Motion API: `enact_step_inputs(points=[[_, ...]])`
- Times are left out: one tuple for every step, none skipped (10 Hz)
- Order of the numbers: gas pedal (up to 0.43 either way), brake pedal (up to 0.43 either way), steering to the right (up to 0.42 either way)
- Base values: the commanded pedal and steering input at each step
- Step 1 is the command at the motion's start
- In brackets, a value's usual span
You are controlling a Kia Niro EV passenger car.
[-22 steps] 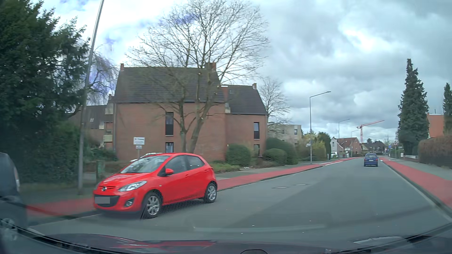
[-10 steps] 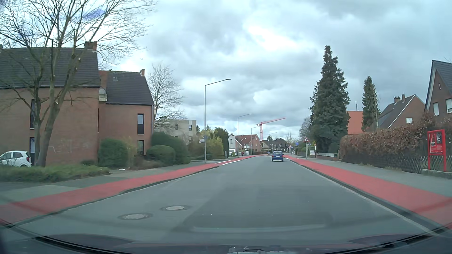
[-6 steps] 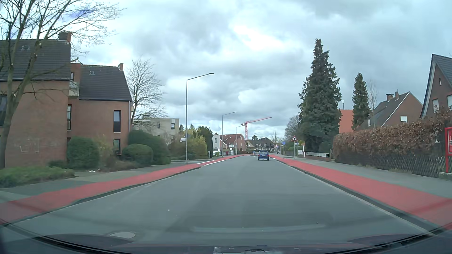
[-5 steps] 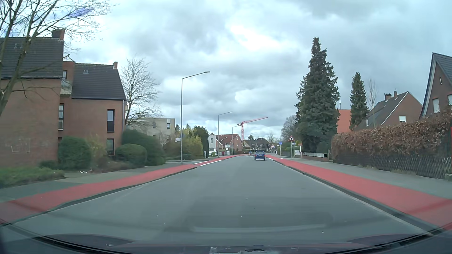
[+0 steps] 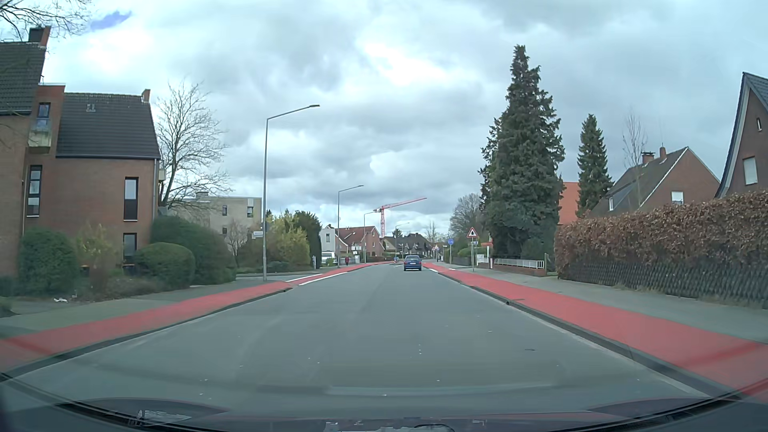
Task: Follow the waypoints while adhering to traffic rules and regulations
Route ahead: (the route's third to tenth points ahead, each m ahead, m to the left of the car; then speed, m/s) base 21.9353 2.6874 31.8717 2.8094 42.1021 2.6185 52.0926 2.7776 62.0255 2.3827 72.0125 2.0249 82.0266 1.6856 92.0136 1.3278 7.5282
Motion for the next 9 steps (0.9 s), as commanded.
enact_step_inputs(points=[[0.287, 0.0, 0.043], [0.287, 0.0, 0.032], [0.287, 0.0, 0.021], [0.28, 0.0, 0.016], [0.28, 0.0, 0.01], [0.28, 0.0, 0.005], [0.24, 0.0, 0.005], [0.24, 0.0, 0.005], [0.24, 0.0, 0.005]])
